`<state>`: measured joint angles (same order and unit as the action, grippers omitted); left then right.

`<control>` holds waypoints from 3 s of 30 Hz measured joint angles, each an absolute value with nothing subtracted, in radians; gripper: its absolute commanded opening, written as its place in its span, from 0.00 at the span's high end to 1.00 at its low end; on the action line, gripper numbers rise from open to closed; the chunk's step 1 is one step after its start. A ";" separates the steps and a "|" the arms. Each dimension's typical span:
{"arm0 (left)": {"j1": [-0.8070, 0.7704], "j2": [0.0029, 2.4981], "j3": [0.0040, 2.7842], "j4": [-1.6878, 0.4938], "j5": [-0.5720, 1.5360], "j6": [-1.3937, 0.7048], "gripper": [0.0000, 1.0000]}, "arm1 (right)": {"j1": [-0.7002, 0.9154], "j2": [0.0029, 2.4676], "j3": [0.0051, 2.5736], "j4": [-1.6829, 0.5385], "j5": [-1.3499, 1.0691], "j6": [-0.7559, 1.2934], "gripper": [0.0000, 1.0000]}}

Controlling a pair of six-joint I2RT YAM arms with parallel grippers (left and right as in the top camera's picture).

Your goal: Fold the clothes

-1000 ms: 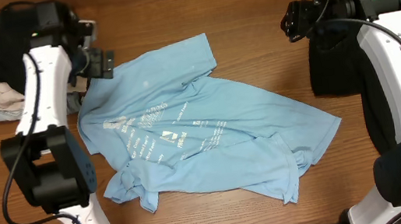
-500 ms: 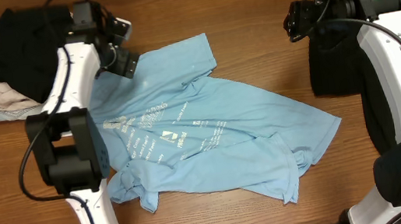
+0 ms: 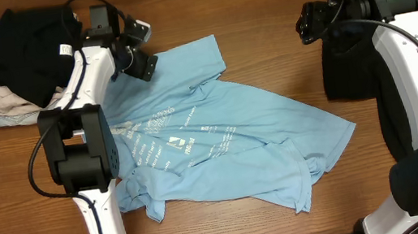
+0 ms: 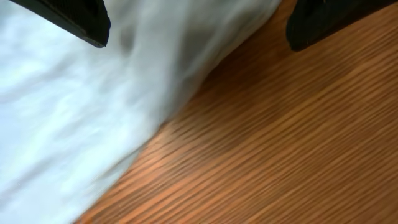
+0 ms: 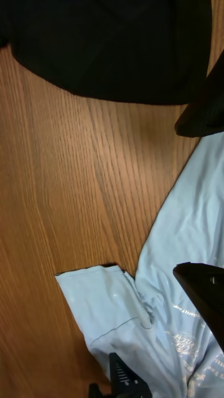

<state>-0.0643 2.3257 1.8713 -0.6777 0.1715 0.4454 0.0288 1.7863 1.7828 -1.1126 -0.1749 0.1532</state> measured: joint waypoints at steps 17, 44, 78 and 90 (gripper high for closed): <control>-0.182 2.369 1.872 -0.559 0.182 0.416 0.07 | 0.029 1.786 1.782 -1.114 -0.175 0.153 0.32; -0.208 2.392 1.874 -0.540 0.089 0.323 0.96 | 0.029 1.786 1.782 -1.117 -0.175 0.153 0.32; -0.418 2.395 2.016 -0.722 -0.032 0.125 0.21 | 0.028 1.786 1.783 -1.138 -0.175 0.154 0.31; -0.406 2.450 2.017 -0.654 -0.038 0.167 0.06 | 0.029 1.786 1.782 -1.139 -0.175 0.154 0.31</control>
<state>-0.4065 2.4504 2.0167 -0.6544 -0.0380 0.1673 0.0288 1.7863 1.7824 -1.1385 -0.1749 0.1535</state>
